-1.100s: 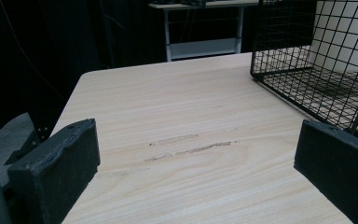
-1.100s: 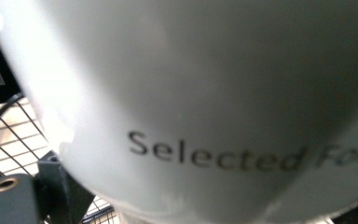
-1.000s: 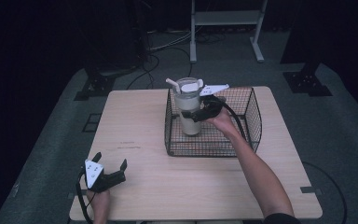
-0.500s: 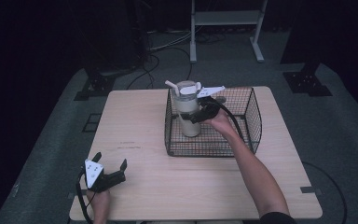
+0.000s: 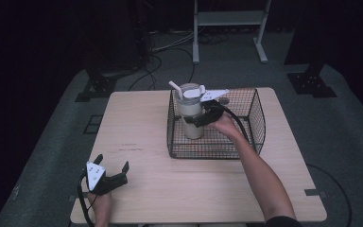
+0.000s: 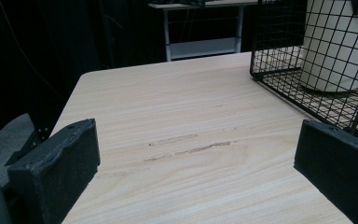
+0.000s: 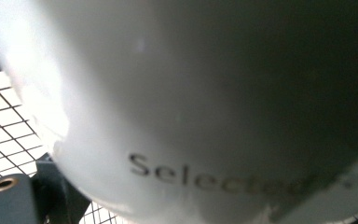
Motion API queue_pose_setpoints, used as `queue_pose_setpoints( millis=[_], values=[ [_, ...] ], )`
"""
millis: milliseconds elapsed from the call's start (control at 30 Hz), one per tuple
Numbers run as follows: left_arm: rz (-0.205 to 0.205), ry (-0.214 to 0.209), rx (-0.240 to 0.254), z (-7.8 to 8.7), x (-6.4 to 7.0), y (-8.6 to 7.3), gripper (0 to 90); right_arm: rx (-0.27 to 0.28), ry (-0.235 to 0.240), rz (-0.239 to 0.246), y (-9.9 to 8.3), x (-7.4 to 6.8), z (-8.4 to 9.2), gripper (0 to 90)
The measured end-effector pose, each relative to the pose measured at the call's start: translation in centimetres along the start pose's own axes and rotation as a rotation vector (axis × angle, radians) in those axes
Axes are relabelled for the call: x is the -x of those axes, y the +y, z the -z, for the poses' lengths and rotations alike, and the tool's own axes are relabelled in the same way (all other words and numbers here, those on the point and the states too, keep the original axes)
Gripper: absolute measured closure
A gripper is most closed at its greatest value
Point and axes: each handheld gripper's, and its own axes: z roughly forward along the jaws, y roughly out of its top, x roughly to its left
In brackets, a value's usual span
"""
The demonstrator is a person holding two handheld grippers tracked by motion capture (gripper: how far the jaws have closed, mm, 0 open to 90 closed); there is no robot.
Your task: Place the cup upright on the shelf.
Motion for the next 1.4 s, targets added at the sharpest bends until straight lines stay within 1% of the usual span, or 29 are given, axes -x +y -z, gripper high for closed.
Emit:
queue_pose_setpoints(
  millis=[100, 167, 267, 433, 633, 933, 1200, 1233, 1400],
  values=[
    [-0.001, 0.000, 0.000, 0.0, 0.0, 0.0, 0.0, 0.005, -0.001, 0.015, -0.1, -0.1, 0.1, 7.3],
    [-0.001, 0.000, 0.000, 0.0, 0.0, 0.0, 0.0, 0.010, 0.001, 0.015, -0.3, -0.1, 0.2, 7.3],
    [-0.001, -0.001, 0.000, 0.0, 0.0, 0.0, 0.0, 0.030, 0.002, 0.036, -0.8, -0.1, 0.6, 7.4],
    [-0.001, -0.001, 0.000, 0.0, 0.0, 0.0, 0.0, 0.029, 0.000, 0.045, -0.9, -0.1, 0.8, 7.1],
    [0.001, -0.001, -0.002, -0.1, 0.0, 0.0, 0.0, 0.016, -0.001, 0.021, -1.1, 0.1, 1.2, 6.4],
    [-0.002, 0.000, -0.004, -0.1, 0.0, 0.0, 0.0, 0.010, -0.014, 0.039, -1.3, 0.0, 1.8, 6.7],
    [-0.004, 0.000, -0.005, -0.1, 0.0, 0.0, 0.0, 0.008, -0.009, 0.038, -1.3, 0.1, 2.0, 6.7],
    [-0.005, 0.000, -0.004, -0.1, 0.0, 0.0, 0.0, 0.008, -0.010, 0.033, -1.4, 0.1, 2.0, 6.7],
    [-0.006, -0.002, -0.001, 0.0, 0.0, 0.0, 0.0, -0.010, -0.021, 0.031, -1.3, -0.1, 2.2, 6.9]
  ],
)
